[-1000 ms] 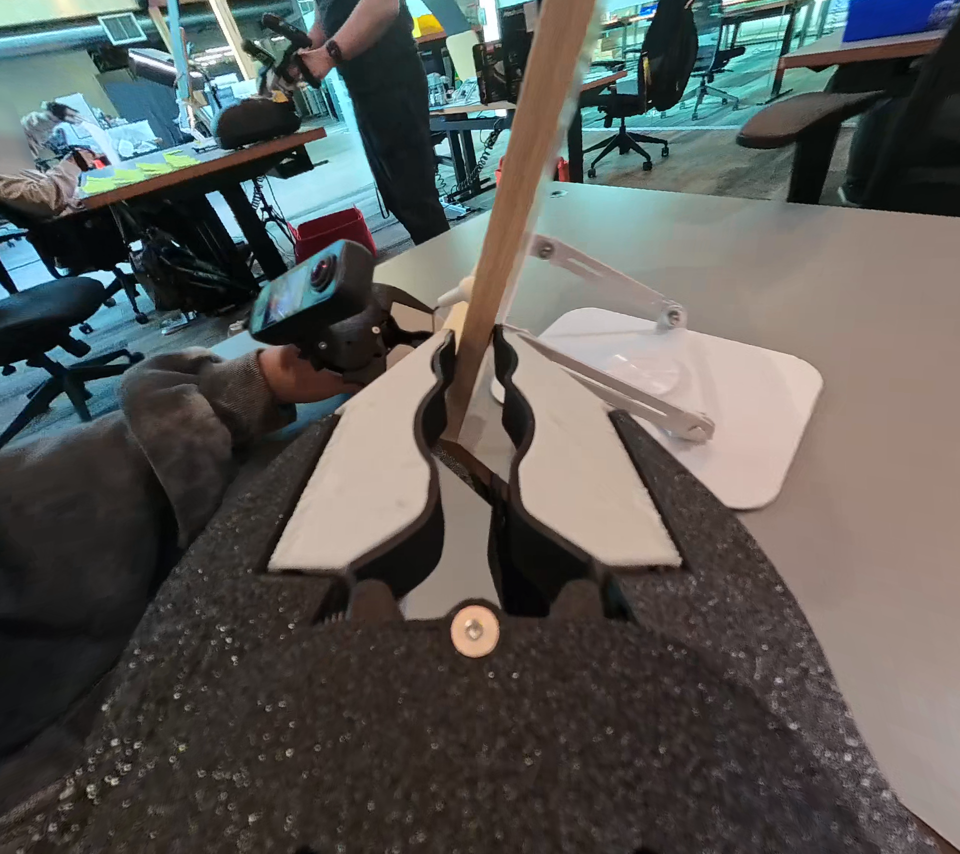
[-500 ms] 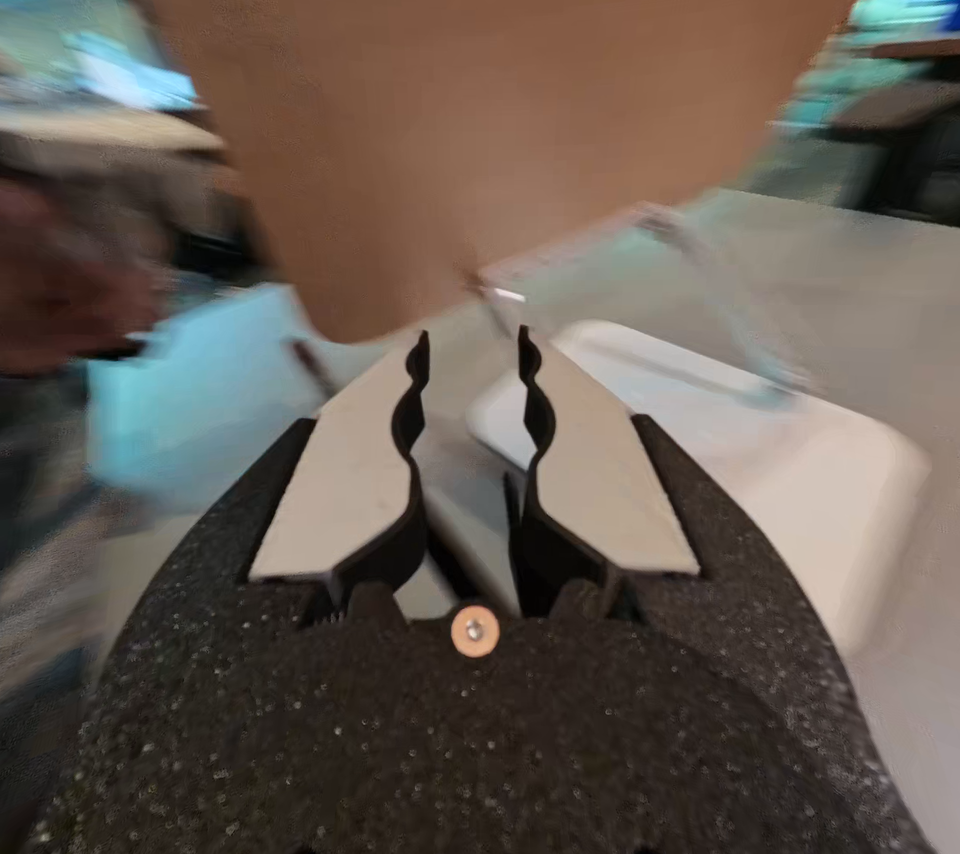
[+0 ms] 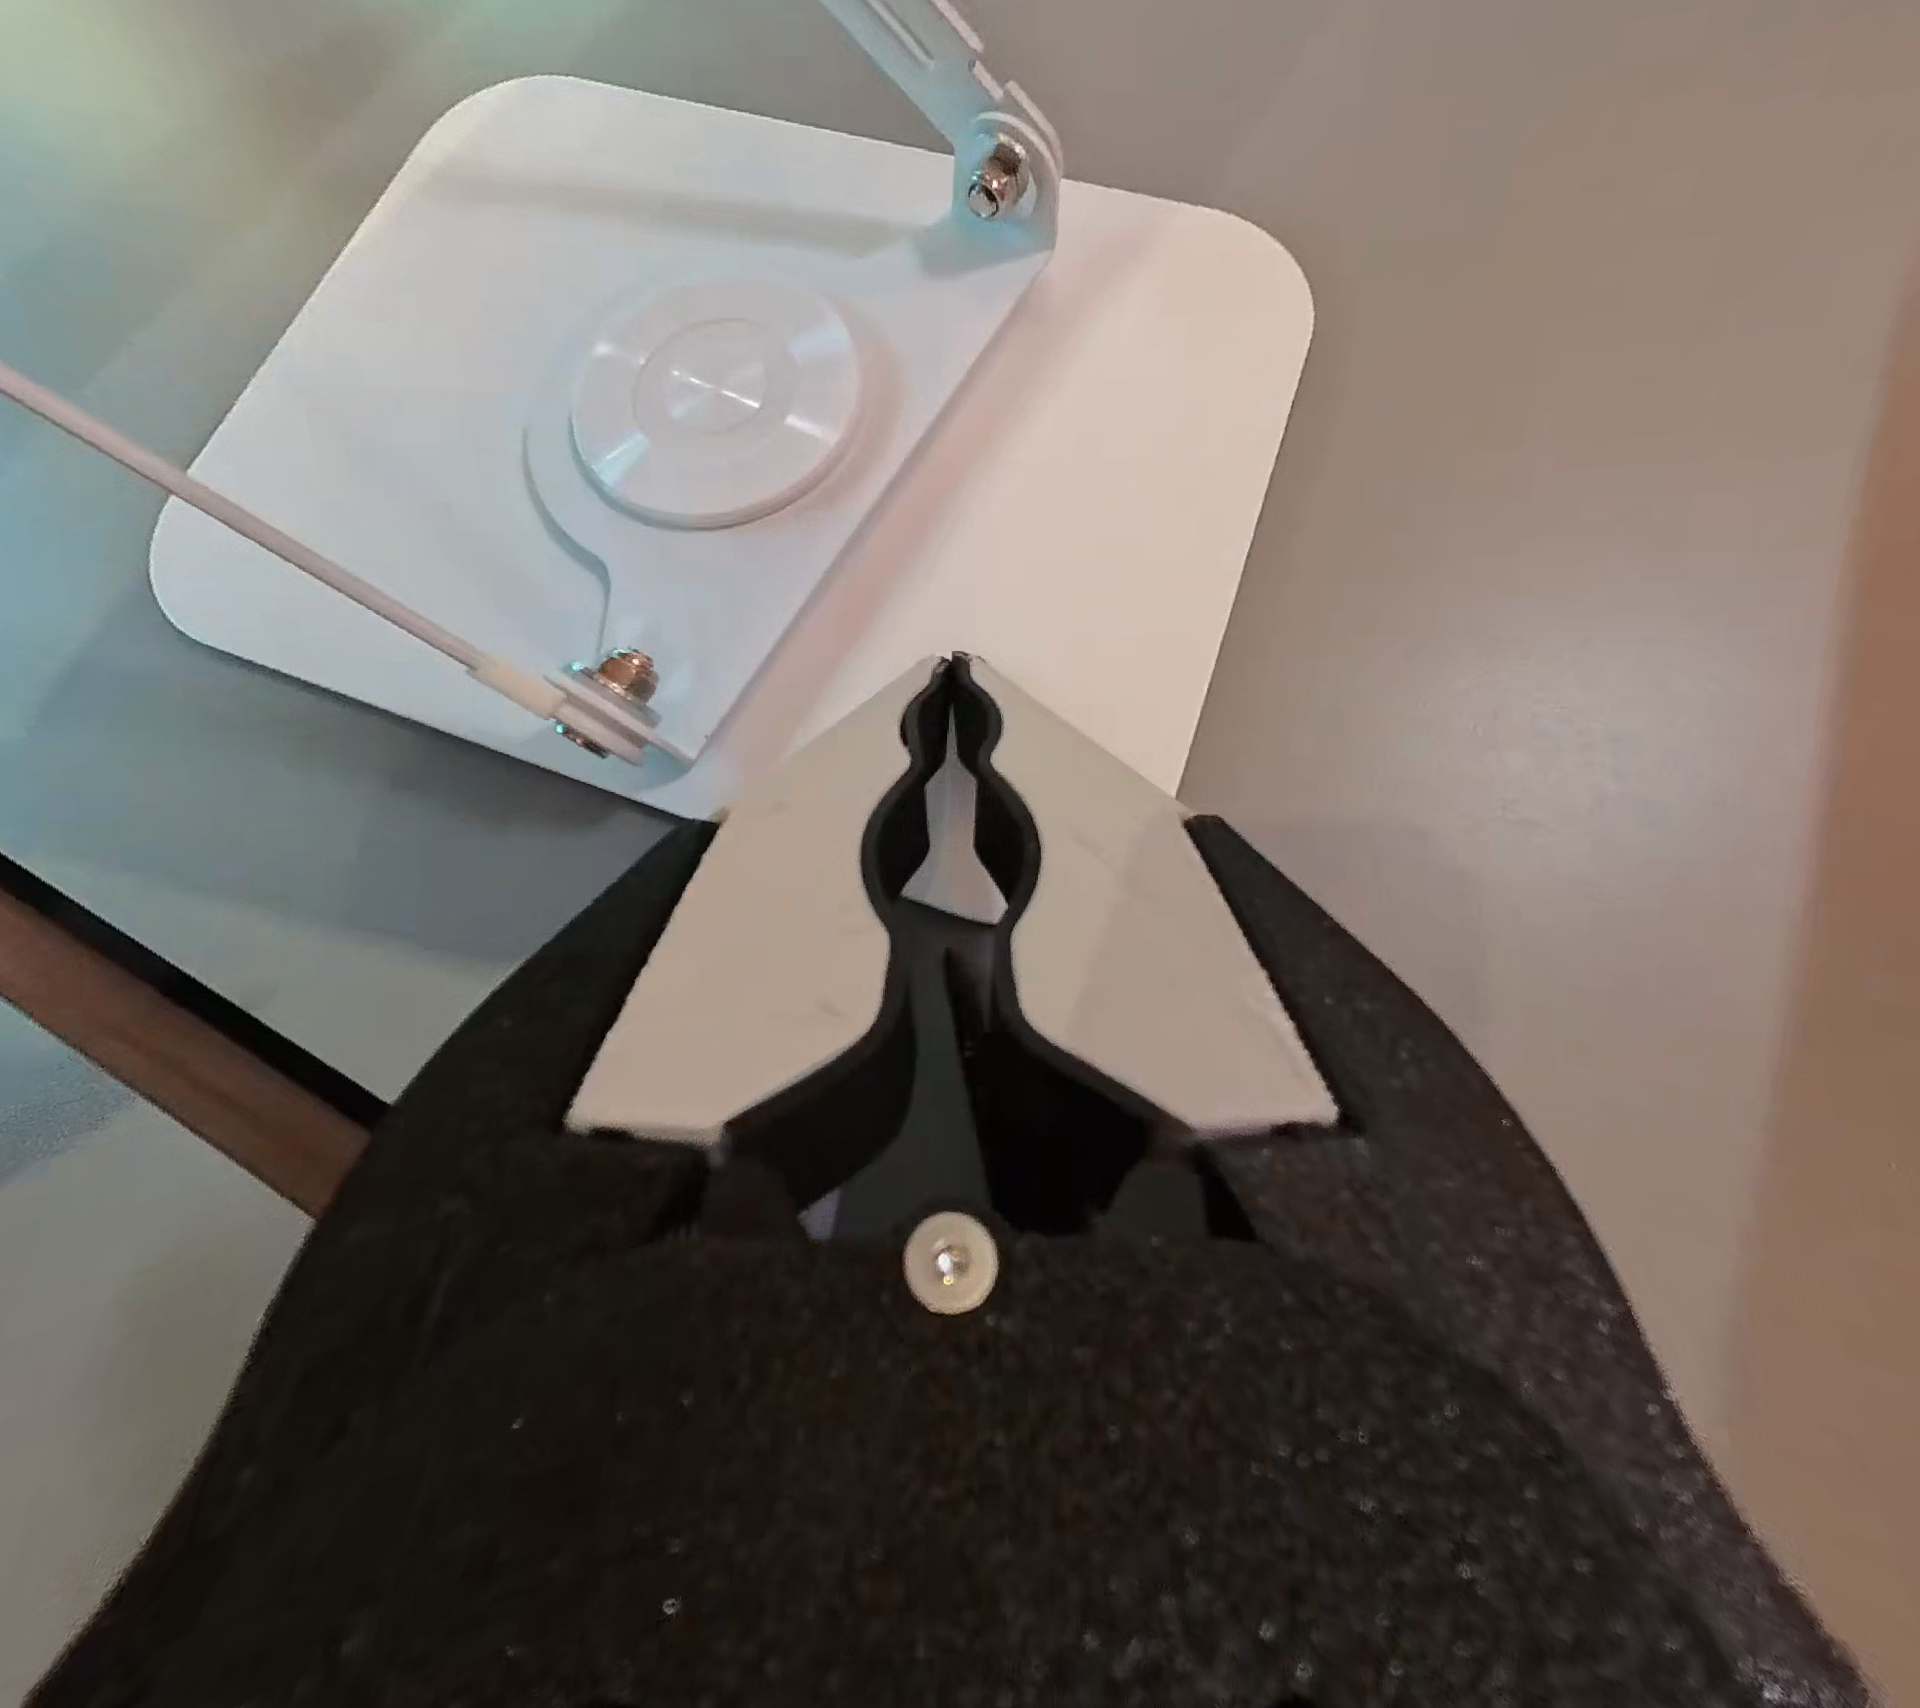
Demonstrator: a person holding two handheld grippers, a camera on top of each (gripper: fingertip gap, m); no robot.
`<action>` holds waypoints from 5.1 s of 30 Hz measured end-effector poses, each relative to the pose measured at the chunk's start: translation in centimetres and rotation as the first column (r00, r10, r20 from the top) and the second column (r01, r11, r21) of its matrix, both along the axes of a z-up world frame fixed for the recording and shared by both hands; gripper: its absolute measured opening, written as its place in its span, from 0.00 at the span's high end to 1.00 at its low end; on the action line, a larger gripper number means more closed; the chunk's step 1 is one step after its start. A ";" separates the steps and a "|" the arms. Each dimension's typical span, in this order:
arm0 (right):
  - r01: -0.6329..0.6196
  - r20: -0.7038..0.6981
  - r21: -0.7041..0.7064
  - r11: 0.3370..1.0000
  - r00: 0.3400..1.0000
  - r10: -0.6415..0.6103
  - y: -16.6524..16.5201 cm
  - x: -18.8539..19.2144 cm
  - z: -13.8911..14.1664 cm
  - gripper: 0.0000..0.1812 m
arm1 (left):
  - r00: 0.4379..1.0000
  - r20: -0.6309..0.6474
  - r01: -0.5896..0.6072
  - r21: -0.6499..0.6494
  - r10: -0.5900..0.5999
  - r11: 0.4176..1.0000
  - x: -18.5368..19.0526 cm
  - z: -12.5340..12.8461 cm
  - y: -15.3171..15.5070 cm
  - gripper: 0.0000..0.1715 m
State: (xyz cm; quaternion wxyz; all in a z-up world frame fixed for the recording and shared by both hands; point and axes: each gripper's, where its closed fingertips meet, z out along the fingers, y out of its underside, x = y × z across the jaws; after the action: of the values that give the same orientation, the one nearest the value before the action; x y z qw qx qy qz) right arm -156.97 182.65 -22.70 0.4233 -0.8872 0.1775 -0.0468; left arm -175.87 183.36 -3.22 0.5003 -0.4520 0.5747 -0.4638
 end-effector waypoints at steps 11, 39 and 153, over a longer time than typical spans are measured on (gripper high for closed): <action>-0.029 -0.008 0.005 1.000 1.000 0.029 0.1 -0.5 0.0 1.00 | 0.919 -0.029 -0.394 -0.020 0.394 0.919 -1.7 -2.0 13.0 1.00; -0.027 -0.014 0.007 1.000 1.000 0.027 -0.1 -0.5 0.0 1.00 | 0.962 -0.099 -0.225 0.251 0.256 0.942 1.0 -2.1 3.8 0.85; -0.356 0.029 0.454 0.817 0.922 0.386 -17.6 -26.0 8.6 0.66 | 0.927 -0.218 -0.351 -0.218 0.305 0.910 -9.7 -9.9 -6.5 0.64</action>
State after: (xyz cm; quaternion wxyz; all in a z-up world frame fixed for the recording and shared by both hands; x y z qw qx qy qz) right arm -182.93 165.08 -14.06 0.6122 -0.7831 0.0207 0.1074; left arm -185.60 176.86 -13.11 0.4555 -0.6426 0.4689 -0.3998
